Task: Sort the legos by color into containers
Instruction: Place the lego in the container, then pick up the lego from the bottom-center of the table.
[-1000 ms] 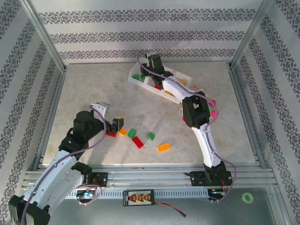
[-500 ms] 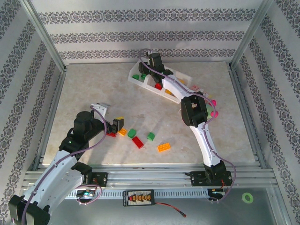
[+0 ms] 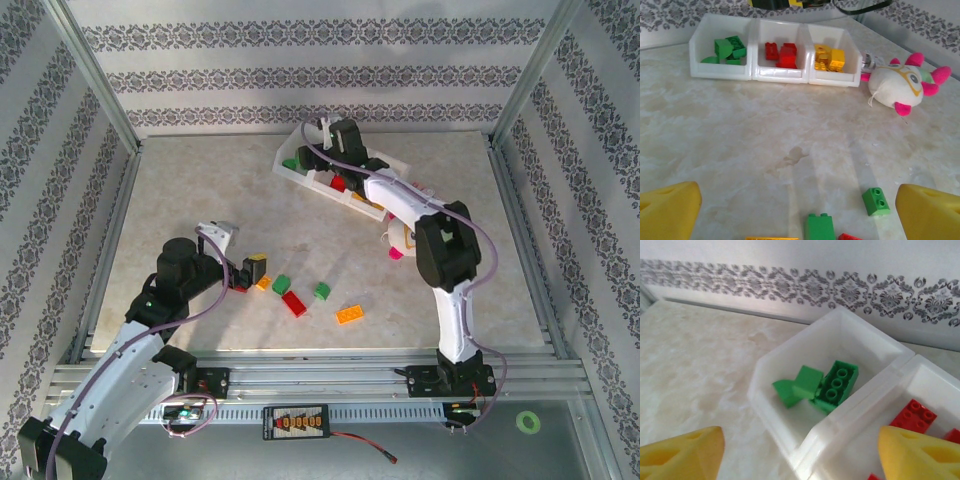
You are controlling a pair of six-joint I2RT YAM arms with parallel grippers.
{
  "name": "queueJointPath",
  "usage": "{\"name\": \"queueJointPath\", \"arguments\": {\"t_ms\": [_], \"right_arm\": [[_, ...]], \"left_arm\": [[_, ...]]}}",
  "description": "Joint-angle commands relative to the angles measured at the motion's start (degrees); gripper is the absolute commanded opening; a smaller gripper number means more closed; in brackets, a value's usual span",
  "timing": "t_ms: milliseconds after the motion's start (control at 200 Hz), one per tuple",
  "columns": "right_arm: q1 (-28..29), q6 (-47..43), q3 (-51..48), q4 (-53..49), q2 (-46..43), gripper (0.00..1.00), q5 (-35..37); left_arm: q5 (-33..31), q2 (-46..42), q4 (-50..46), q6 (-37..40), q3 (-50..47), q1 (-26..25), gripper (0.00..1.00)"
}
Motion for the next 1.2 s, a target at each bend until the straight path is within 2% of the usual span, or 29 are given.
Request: {"name": "queueJointPath", "arguments": {"t_ms": [0, 135, 265, 465, 759, 1044, 1194], "right_arm": [[2.08, -5.72, -10.55, 2.92, -8.65, 0.83, -2.26], [3.39, -6.95, -23.87, 1.78, -18.17, 0.83, -6.27], [6.77, -7.64, -34.66, -1.89, -26.54, 0.83, -6.67], [13.96, -5.01, -45.27, -7.71, -33.76, 0.83, -7.21], [22.01, -1.3, -49.73, -9.82, -31.96, 0.83, -4.66], [22.61, -0.06, -49.91, -8.5, -26.27, 0.81, -4.89], [22.61, 0.45, -50.0, -7.96, -24.42, 0.73, -4.49]], "left_arm": [[4.87, -0.81, 1.84, 3.57, -0.32, -0.38, 0.99], [9.19, -0.76, -2.46, 6.96, 1.02, -0.6, 0.99], [12.32, -0.9, -5.95, 8.8, 1.73, -0.74, 0.99], [16.3, -0.89, -10.48, 12.13, 2.5, -1.03, 0.99], [21.29, -0.9, -12.15, 15.43, 2.64, -1.1, 0.99], [22.11, -0.9, -11.41, 13.49, 2.43, -1.07, 0.99], [22.69, -1.25, -11.54, 13.26, 2.33, -1.15, 0.99]]}}
